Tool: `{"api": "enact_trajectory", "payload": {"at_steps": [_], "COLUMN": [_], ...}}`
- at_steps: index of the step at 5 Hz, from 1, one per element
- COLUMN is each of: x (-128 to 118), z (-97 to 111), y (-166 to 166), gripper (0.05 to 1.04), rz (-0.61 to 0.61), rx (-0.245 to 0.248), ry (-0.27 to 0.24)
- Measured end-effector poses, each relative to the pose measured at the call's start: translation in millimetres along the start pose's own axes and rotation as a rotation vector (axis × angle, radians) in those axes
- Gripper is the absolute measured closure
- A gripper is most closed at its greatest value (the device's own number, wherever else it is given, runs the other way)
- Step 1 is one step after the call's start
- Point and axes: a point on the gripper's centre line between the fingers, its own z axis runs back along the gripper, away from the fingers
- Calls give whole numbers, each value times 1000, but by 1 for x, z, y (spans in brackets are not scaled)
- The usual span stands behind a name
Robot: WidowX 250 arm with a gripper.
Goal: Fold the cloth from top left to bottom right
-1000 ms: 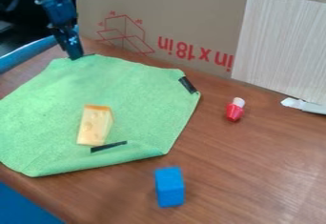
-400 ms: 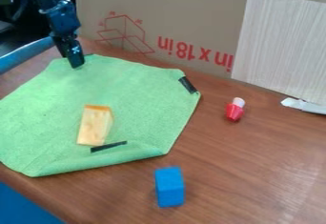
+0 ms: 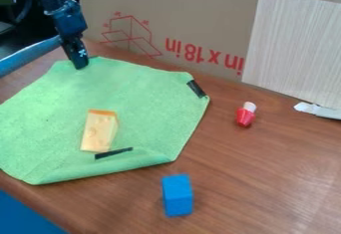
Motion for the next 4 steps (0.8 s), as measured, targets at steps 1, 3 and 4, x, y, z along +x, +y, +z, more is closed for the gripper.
{"api": "enact_trajectory", "payload": {"at_steps": [1,3,4], "x": [0,7,8], "z": [-3,18,45], "y": [-3,-18,-38], "gripper": [904,1022,1024], "rz": [-4,54,29], "rx": [-17,72,145], "ry": [-7,-182,-323]}}
